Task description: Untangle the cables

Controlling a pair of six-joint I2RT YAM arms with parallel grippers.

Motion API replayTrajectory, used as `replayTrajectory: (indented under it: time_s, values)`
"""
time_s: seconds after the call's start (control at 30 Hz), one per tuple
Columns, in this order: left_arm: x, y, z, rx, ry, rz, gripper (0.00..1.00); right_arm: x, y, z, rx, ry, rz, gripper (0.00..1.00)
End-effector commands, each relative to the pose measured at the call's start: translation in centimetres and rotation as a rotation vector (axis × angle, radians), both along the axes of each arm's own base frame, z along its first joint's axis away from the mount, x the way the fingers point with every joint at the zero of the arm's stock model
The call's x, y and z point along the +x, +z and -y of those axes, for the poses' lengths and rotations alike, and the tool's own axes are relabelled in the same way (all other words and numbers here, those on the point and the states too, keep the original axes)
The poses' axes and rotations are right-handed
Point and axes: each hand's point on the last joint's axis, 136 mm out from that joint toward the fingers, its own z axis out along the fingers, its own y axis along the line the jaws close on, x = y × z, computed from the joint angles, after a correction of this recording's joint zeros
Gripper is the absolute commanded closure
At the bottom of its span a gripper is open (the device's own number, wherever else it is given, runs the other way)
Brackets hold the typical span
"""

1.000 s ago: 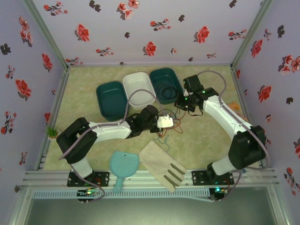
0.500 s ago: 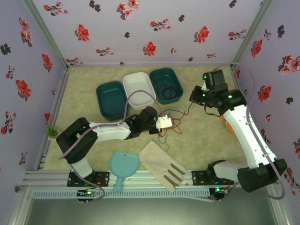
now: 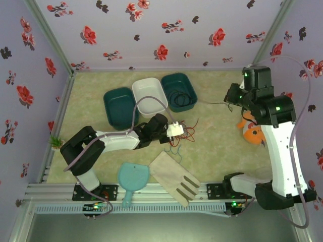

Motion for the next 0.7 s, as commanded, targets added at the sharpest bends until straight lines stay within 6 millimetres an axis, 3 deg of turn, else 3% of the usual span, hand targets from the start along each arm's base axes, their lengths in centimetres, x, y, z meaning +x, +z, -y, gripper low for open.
replayTrajectory:
  time_s: [0.0, 0.2, 0.4, 0.67]
  values:
    - [0.6, 2.4, -0.3, -0.077, 0.043, 0.013, 1.00, -0.8, 1.2, 2.2, -0.102, -0.053, 0.020, 1.00]
    - [1.2, 4.9, -1.0, -0.159, 0.116, -0.028, 1.00, 1.2, 2.3, 0.8, -0.064, -0.009, 0.079, 1.00]
    - [2.1, 7.7, -1.9, -0.252, 0.202, -0.084, 1.00, 4.9, 2.7, -1.2, -0.027, 0.051, 0.135, 1.00]
    - [2.5, 9.9, -2.8, -0.340, 0.272, -0.141, 1.00, 10.2, 5.8, -4.8, 0.083, 0.144, 0.279, 1.00]
